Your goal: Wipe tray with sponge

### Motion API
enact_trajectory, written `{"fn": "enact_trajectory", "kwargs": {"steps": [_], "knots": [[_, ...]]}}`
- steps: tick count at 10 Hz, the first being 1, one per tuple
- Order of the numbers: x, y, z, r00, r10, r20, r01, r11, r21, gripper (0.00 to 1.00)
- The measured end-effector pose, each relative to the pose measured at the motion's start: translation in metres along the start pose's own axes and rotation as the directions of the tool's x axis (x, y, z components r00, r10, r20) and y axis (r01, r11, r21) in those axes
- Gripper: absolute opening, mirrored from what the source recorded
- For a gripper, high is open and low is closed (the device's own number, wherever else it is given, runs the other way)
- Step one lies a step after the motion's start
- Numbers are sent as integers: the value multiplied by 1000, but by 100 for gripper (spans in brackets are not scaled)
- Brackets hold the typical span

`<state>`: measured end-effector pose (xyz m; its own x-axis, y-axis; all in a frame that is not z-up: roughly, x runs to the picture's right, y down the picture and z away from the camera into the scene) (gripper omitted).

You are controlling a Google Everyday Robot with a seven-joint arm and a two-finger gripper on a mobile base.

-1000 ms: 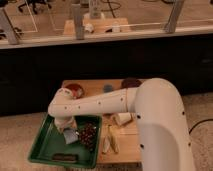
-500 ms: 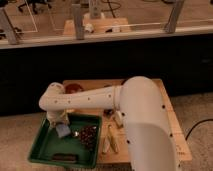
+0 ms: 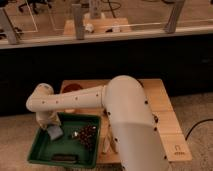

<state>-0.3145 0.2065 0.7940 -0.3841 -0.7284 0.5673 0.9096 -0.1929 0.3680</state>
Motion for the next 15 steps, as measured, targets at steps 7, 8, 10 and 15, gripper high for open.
{"fn": "enact_trajectory", "kwargs": {"steps": [7, 8, 10, 15], "knots": [[-57, -11, 12, 998, 19, 68, -20, 1000, 18, 0], [-64, -1, 8, 997, 36, 65, -37, 999, 14, 0], [-76, 22, 1, 995, 74, 61, -74, 997, -2, 0], [-61, 73, -3, 985, 171, 13, -170, 984, -42, 0]]}}
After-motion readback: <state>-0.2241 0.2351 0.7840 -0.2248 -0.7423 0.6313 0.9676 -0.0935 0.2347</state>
